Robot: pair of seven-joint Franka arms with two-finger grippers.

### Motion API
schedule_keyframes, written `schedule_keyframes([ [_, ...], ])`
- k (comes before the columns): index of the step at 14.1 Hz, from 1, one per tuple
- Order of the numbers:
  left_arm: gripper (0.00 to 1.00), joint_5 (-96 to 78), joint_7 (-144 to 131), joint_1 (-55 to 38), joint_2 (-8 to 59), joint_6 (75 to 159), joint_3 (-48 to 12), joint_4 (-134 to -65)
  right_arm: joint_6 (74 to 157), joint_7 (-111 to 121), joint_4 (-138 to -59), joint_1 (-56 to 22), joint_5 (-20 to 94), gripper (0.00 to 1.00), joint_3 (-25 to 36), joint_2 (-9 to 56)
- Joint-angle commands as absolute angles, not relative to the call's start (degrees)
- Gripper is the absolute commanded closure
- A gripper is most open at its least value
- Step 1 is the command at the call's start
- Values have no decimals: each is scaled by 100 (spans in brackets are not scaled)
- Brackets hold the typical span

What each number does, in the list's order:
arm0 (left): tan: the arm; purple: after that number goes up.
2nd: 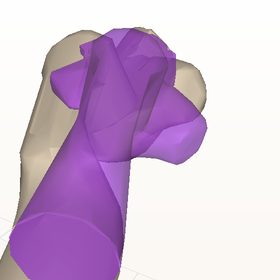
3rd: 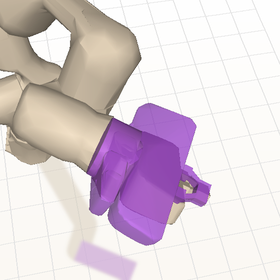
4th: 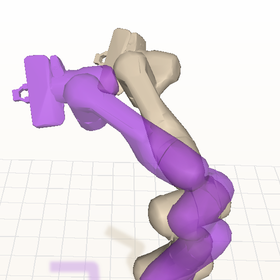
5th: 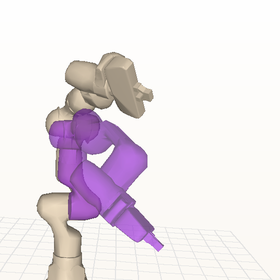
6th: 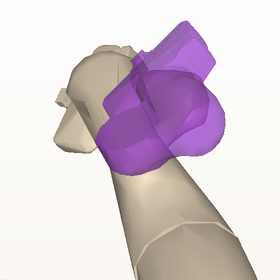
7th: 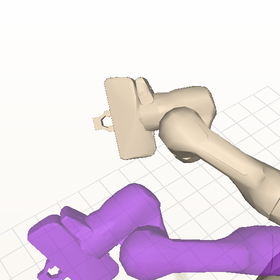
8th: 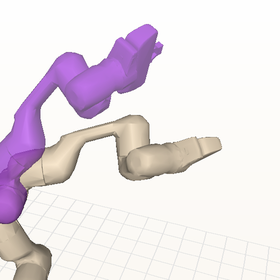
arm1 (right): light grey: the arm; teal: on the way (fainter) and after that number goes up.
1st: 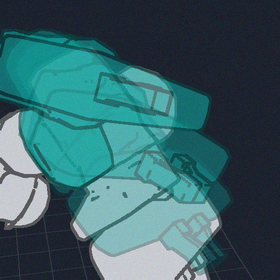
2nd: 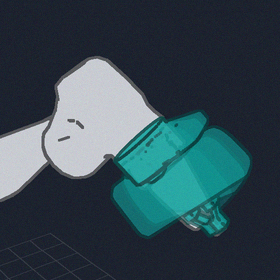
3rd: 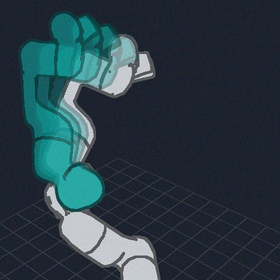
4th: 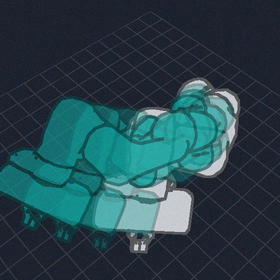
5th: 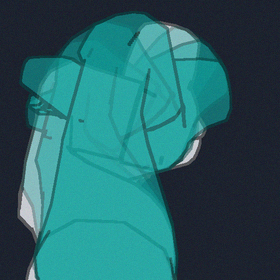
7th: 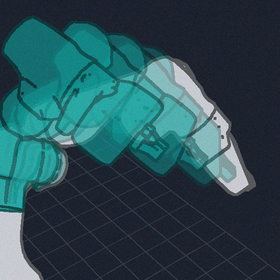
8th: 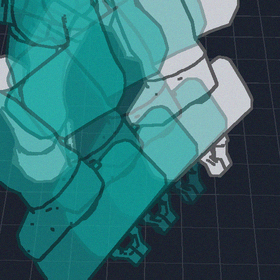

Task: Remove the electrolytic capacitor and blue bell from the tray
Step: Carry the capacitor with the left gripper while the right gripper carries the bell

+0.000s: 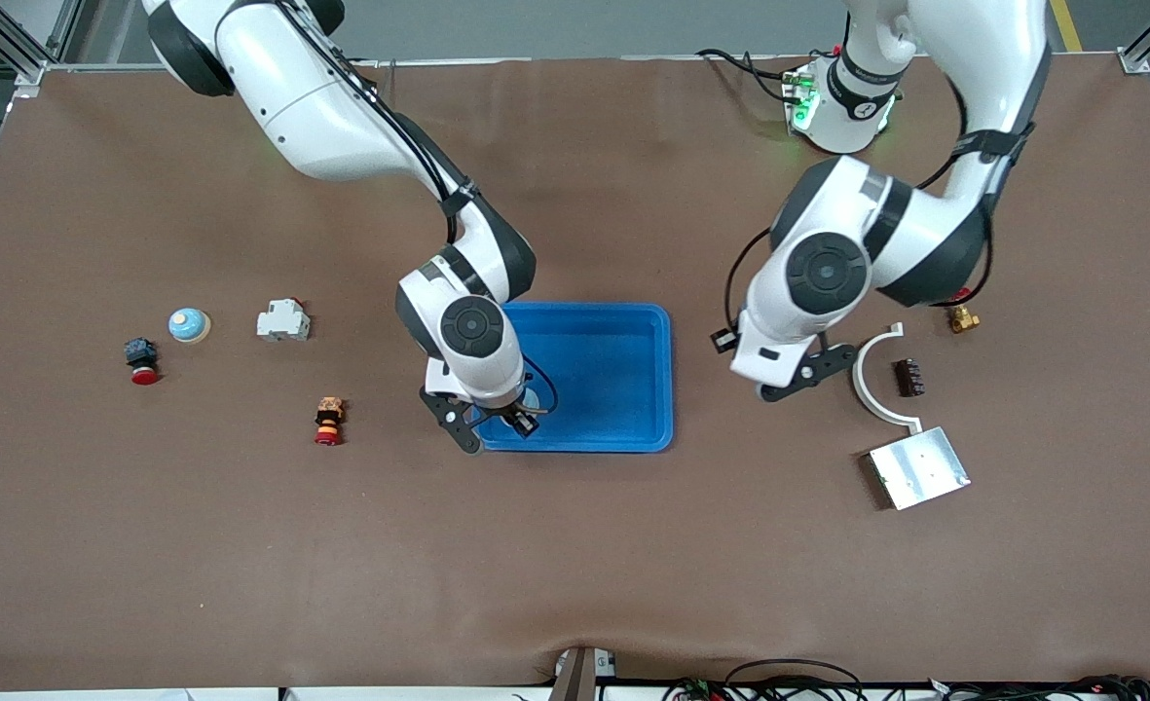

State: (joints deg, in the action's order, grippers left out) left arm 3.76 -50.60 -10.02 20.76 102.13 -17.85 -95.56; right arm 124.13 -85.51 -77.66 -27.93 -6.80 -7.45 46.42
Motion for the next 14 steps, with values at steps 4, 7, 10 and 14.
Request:
schedule_keyframes([
  [4, 100, 413, -3404, -89, 1038, 10248, -1854, -10695, 11024, -6824, -7848, -1021, -615, 100, -1995, 3878],
  [7, 100, 413, -2551, 272, 1011, 10301, -1846, -10819, 10749, -5839, -8303, -608, -677, 100, -1986, 3403],
  [10, 100, 431, -2303, 369, 1046, 10746, -1837, -11090, 11037, -4987, -9181, -125, -712, 100, -1969, 2841],
  [14, 100, 510, -2277, 457, 1422, 11811, -1819, -11523, 11592, -3869, -10343, 578, -703, 100, -1995, 2084],
])
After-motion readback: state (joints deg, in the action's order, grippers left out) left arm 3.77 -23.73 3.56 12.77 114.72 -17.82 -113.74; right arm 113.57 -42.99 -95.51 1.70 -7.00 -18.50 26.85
